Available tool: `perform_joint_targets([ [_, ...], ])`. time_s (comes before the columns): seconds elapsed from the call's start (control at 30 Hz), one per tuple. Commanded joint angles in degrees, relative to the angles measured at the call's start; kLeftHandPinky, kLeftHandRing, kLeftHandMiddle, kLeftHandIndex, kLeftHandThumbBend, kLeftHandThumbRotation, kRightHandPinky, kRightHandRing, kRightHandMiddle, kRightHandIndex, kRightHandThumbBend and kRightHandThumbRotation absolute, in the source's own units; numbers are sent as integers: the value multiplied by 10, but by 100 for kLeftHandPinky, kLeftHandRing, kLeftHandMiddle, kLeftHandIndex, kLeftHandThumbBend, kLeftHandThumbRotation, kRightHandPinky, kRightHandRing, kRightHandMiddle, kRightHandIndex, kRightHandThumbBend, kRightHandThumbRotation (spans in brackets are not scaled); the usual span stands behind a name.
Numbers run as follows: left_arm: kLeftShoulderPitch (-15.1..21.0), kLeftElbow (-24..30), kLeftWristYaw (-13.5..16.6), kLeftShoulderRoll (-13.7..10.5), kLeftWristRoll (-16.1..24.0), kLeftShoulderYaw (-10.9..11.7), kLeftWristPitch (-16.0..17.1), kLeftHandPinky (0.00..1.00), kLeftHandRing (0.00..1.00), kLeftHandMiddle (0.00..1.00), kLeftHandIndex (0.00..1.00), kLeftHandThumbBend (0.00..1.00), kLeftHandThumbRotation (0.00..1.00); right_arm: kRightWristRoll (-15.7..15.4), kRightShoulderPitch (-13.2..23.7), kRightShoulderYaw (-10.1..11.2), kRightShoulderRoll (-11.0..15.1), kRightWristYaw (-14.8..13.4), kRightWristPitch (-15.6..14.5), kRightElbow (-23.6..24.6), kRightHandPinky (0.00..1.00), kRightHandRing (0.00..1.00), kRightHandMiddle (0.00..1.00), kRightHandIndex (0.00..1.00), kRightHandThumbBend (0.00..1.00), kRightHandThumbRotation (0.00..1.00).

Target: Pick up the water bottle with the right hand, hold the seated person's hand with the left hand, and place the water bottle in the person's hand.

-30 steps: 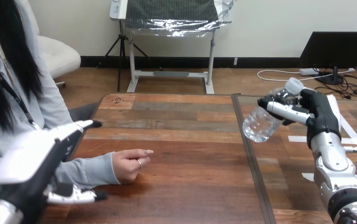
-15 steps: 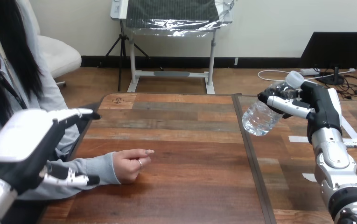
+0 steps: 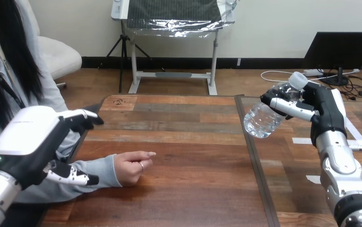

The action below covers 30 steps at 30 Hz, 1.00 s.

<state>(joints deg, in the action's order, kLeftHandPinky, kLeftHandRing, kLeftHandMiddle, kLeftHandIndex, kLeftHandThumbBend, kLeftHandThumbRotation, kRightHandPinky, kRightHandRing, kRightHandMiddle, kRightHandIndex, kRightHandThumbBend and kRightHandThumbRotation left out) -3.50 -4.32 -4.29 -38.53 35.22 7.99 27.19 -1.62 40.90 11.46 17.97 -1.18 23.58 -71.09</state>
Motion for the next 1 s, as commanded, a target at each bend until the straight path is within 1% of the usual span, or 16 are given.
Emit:
perform_joint_targets([
  [0.0, 45, -32, 2, -19, 10, -25, 2, 59, 64, 69, 70, 100, 13, 15, 16, 4, -4, 5, 26, 53, 35, 41, 49, 48, 75, 0],
  [0.13, 54, -43, -9, -20, 9, -35, -10, 59, 64, 69, 70, 100, 13, 22, 10, 5, -8, 11, 28, 64, 35, 40, 49, 48, 74, 0],
  [0.4, 81, -84, -11, -23, 12, -60, -9, 59, 63, 67, 68, 100, 12, 33, -3, 5, -14, 27, 39, 85, 35, 41, 49, 47, 73, 0],
  [0.63, 103, -118, -12, -26, 19, -83, -10, 59, 63, 67, 67, 100, 13, 38, -13, 4, -18, 32, 38, 105, 36, 41, 49, 47, 73, 0],
  [0.73, 115, -135, -15, -25, 22, -94, -15, 58, 62, 66, 66, 100, 13, 41, -19, 4, -21, 36, 38, 116, 35, 41, 48, 46, 74, 0],
  [0.83, 126, -155, -10, -24, 26, -105, -12, 58, 62, 66, 66, 100, 13, 42, -24, 2, -22, 38, 37, 126, 36, 41, 48, 46, 74, 0],
  [0.97, 139, -173, -22, -23, 32, -119, -25, 58, 61, 65, 65, 100, 14, 46, -32, 3, -25, 44, 36, 140, 37, 42, 49, 46, 73, 0],
])
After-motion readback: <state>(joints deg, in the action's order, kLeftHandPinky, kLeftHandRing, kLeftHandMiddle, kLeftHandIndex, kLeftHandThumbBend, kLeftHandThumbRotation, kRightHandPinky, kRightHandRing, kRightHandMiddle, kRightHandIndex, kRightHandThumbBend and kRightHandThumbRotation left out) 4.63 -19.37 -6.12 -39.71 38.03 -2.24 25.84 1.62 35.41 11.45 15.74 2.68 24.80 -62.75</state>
